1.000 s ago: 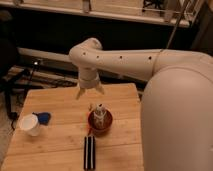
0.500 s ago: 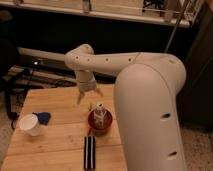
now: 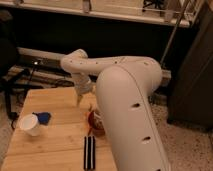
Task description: Drag the pepper across the table
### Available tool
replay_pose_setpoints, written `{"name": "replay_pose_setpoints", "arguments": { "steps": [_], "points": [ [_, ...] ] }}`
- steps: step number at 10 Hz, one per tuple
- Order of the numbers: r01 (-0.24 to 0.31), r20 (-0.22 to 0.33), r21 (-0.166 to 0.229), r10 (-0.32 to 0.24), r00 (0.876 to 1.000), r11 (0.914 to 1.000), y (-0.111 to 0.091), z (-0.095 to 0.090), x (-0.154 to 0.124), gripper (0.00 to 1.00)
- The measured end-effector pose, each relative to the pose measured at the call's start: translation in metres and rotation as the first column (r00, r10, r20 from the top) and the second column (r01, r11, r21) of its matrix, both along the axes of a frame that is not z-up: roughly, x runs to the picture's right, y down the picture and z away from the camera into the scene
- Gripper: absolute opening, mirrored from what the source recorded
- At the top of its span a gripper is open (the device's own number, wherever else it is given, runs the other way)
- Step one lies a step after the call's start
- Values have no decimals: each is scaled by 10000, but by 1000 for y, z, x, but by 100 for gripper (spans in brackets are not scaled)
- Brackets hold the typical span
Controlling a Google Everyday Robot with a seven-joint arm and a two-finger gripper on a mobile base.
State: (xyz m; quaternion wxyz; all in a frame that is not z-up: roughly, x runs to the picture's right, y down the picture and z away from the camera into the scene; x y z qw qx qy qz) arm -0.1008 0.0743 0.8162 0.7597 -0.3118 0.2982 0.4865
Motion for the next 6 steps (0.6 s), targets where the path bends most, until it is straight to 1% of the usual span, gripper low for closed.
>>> {"name": "replay_pose_setpoints", "arguments": {
  "steps": [3, 6],
  "points": [
    [-182, 86, -207, 183, 9998, 9996, 23, 12, -10, 80],
    [-3, 288, -175, 8, 9996, 9998, 38, 20, -18, 80]
  ]
}}
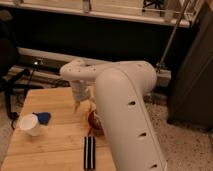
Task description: Drag the pepper across the table
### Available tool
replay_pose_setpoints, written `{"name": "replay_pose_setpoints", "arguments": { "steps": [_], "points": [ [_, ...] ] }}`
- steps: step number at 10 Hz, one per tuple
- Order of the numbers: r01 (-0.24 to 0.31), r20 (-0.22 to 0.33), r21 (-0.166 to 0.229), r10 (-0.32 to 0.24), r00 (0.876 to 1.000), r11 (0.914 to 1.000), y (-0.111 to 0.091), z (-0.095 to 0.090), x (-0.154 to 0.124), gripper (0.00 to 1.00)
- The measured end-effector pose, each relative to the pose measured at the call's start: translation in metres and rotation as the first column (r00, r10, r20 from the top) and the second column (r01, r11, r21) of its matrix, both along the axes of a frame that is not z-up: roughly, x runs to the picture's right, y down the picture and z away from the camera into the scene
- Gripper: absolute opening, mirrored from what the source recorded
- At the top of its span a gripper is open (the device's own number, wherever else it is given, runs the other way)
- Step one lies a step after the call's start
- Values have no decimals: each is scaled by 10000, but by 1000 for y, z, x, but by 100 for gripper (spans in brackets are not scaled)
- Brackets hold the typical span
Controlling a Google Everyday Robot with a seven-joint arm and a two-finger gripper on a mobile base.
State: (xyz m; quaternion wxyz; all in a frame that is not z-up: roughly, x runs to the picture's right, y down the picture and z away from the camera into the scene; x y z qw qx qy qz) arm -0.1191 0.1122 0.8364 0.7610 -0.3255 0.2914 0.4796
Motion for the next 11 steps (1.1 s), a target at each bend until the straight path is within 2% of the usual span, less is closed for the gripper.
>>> {"name": "replay_pose_setpoints", "arguments": {
  "steps": [3, 8, 9, 10, 11],
  "points": [
    [-128, 312, 224, 121, 9994, 9997, 10, 15, -4, 80],
    [-231, 128, 186, 228, 9997, 9996, 29, 28, 10, 78],
    [-239, 112, 164, 238, 9997, 9996, 31, 29, 11, 73],
    [-252, 90, 119, 251, 9996, 9996, 34, 31, 11, 60],
    [-254, 76, 85, 254, 9996, 9996, 35, 32, 11, 53]
  ]
}}
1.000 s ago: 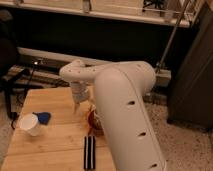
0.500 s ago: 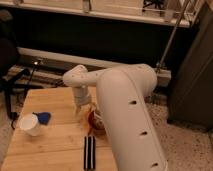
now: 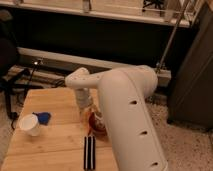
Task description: Drag the pepper across the table
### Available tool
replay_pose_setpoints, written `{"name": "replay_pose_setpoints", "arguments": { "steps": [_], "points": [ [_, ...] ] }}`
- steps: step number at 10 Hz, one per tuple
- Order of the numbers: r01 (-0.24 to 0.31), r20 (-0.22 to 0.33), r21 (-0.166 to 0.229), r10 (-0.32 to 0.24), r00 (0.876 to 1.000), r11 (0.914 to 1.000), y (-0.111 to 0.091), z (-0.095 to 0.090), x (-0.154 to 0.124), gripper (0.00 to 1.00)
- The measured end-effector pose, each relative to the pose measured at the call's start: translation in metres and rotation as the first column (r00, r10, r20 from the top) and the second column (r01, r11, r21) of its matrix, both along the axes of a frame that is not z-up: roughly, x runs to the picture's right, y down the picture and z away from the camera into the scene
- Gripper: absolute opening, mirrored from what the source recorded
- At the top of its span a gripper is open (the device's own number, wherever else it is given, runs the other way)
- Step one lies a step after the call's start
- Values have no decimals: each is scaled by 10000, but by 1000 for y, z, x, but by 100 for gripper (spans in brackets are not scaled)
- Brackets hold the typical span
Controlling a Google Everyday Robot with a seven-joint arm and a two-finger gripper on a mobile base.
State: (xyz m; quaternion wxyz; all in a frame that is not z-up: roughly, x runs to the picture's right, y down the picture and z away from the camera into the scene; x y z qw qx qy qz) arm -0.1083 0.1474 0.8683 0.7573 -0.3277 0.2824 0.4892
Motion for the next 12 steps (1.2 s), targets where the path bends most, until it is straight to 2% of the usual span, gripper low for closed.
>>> {"name": "replay_pose_setpoints", "arguments": {
  "steps": [1, 4, 9, 12],
  "points": [
    [5, -16, -57, -5, 10000, 10000, 2, 1, 0, 49],
    [74, -36, -226, -75, 10000, 9997, 8, 4, -3, 49],
    [346, 169, -172, -343, 9993, 9993, 0, -3, -22, 49],
    [564, 131, -328, -560, 9983, 9979, 5, -1, -28, 49]
  ]
}}
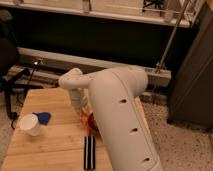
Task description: Drag the pepper across the table
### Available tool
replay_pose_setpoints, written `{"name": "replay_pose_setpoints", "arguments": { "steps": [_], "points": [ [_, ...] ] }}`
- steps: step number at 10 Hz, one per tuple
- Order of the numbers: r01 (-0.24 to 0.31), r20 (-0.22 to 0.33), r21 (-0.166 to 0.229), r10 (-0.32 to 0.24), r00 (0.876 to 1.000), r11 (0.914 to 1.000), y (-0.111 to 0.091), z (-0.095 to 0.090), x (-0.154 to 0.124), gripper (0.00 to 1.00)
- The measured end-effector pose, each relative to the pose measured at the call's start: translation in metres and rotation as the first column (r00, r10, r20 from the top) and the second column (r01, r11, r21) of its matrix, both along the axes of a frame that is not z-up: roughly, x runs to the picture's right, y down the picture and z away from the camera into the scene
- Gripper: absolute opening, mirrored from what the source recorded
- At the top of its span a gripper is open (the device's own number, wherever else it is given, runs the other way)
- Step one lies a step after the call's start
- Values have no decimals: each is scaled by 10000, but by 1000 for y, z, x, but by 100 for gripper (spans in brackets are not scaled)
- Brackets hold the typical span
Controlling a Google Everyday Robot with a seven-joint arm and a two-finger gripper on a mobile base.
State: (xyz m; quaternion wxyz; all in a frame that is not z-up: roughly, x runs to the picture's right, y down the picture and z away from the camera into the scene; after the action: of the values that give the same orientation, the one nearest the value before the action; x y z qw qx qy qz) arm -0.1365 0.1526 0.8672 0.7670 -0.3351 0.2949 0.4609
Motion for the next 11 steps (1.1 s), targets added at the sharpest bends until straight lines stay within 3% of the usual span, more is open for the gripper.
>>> {"name": "replay_pose_setpoints", "arguments": {
  "steps": [3, 7, 11],
  "points": [
    [243, -76, -167, -244, 9997, 9996, 8, 3, -4, 46],
    [409, -95, -199, -411, 9991, 9990, 9, 3, -8, 7],
    [475, -3, -203, -475, 9989, 9987, 10, -1, -13, 2]
  ]
}}
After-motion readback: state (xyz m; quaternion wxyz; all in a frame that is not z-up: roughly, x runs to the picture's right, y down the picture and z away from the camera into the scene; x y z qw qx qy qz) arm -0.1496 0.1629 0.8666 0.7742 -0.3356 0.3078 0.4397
